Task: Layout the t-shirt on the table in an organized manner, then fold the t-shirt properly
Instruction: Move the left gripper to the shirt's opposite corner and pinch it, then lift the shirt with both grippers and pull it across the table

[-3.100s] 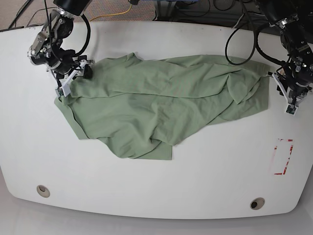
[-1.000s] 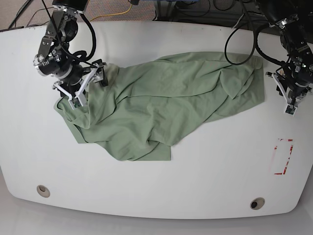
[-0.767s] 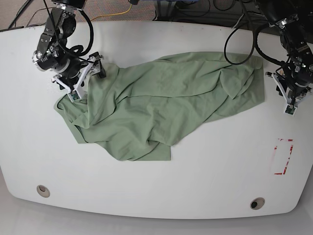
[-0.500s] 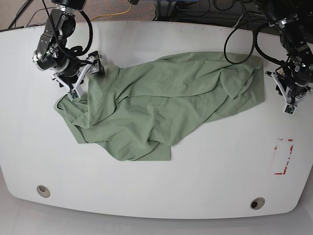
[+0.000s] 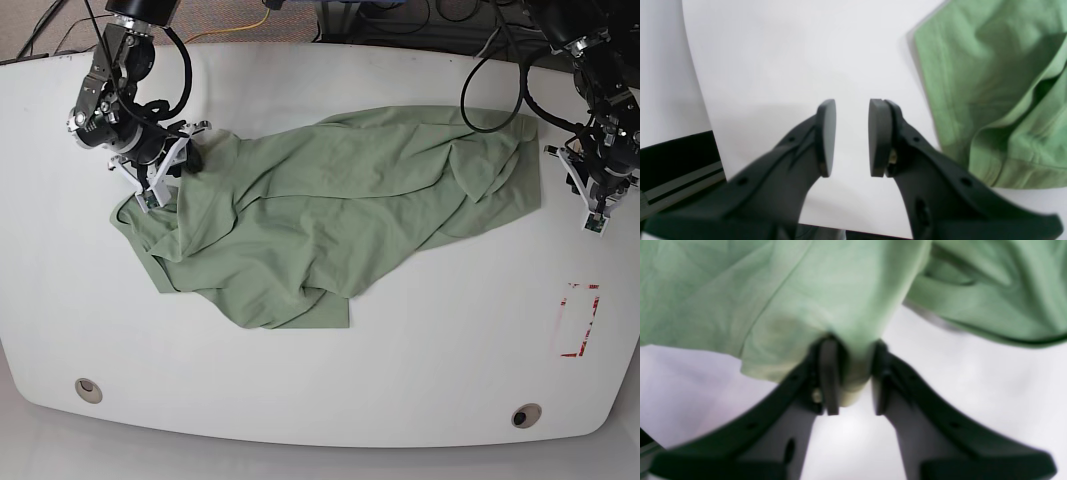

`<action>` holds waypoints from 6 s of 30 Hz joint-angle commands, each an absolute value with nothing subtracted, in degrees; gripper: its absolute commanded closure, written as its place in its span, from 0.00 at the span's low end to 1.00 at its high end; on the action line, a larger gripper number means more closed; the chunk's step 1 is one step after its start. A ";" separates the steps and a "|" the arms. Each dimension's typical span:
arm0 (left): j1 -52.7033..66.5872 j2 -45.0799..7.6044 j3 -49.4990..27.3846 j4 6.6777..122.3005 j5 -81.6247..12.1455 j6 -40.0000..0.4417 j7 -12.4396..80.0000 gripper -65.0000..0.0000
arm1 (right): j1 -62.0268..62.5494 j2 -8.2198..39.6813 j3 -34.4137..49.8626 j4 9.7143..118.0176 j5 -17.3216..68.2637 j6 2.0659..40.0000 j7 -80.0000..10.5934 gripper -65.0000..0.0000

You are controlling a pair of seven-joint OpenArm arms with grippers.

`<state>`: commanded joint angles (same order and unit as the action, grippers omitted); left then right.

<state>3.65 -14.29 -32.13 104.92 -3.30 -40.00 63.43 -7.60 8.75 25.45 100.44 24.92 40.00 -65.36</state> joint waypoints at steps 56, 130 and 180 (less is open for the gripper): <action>8.04 -4.53 -25.63 105.10 -11.65 -40.00 63.78 0.43 | -7.43 8.48 25.27 106.86 24.92 40.00 -67.74 1.00; 15.34 -6.37 -21.23 106.33 -11.65 -40.00 63.78 0.96 | -7.34 8.48 25.36 106.68 24.92 40.00 -67.74 1.00; -25.01 -11.91 -30.02 114.51 -11.74 -40.00 77.14 1.00 | 18.24 14.99 25.36 108.53 24.66 40.00 -73.01 1.00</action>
